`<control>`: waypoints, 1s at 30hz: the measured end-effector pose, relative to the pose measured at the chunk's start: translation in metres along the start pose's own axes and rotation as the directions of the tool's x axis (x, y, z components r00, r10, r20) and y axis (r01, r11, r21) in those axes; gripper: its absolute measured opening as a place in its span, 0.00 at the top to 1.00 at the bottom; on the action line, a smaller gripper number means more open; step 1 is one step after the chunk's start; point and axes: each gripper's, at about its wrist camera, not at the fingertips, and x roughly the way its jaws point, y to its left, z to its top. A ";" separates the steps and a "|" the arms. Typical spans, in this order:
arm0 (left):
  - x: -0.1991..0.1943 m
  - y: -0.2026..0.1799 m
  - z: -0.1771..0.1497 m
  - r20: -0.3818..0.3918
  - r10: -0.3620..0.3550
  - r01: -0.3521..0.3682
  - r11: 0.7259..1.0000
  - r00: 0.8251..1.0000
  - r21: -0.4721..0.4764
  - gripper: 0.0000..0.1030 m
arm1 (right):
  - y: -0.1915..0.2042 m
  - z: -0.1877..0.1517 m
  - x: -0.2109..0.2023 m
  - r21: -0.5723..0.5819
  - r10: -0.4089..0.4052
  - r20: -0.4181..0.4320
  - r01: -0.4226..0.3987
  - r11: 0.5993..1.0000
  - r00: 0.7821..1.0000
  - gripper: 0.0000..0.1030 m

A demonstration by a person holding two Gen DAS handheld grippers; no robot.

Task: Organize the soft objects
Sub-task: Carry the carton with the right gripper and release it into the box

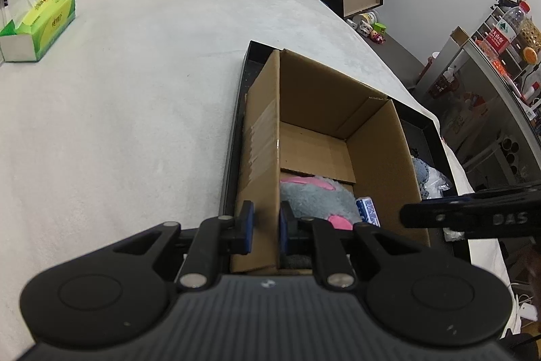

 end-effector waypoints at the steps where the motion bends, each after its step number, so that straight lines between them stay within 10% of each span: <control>1: 0.000 -0.001 0.000 -0.001 0.006 -0.006 1.000 1.000 0.004 0.86 | -0.002 -0.001 -0.003 0.003 0.003 0.007 -0.003 1.000 1.000 0.63; 22: -0.015 -0.022 0.005 -0.002 0.075 -0.075 0.996 0.997 0.043 0.81 | -0.066 -0.033 -0.045 0.101 -0.053 0.092 0.044 0.994 0.994 0.55; 30: -0.014 -0.034 0.007 -0.003 0.114 -0.114 0.993 0.993 0.045 0.39 | -0.089 -0.043 -0.050 0.139 -0.064 0.116 0.048 0.989 0.991 0.41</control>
